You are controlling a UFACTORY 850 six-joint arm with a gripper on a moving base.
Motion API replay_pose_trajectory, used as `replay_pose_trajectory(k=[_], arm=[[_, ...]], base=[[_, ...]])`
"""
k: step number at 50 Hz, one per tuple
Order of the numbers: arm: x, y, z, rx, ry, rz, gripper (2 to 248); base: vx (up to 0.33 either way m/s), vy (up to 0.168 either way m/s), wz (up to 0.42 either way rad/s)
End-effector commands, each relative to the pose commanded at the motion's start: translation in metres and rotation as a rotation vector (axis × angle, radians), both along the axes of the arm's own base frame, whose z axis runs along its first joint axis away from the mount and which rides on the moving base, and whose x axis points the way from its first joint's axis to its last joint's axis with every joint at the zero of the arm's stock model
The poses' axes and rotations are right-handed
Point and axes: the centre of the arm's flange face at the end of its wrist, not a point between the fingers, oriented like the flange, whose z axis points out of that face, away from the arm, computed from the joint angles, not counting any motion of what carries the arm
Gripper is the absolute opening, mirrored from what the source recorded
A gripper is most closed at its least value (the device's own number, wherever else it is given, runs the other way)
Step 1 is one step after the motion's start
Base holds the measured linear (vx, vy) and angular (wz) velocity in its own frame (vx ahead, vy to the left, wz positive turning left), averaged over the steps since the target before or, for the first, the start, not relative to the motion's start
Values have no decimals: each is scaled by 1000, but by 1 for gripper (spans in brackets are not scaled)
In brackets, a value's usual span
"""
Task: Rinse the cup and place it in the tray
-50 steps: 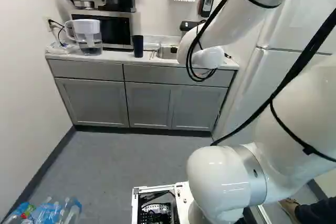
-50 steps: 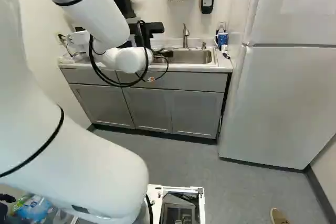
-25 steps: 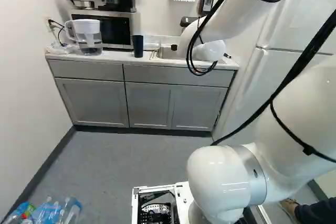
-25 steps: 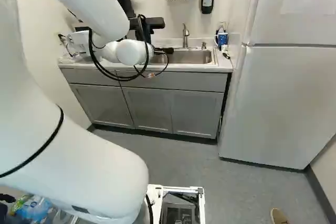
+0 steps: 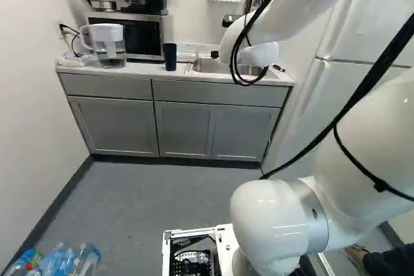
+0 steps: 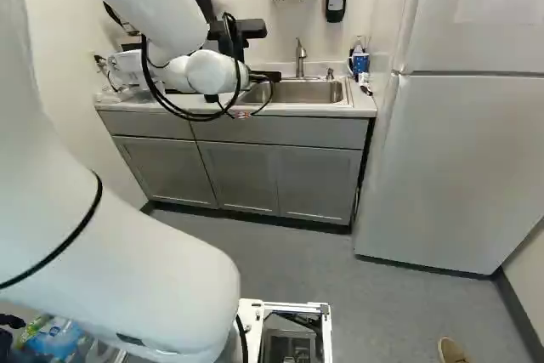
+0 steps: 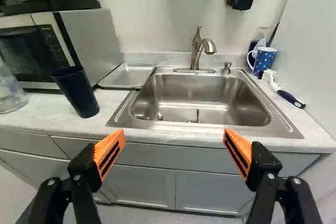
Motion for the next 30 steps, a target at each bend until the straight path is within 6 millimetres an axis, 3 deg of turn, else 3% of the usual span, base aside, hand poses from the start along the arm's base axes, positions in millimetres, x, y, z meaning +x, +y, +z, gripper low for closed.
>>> replay_pose_trajectory(k=[30], arm=[[9,0,26,1,19,1,247]], base=[[0,0,0]])
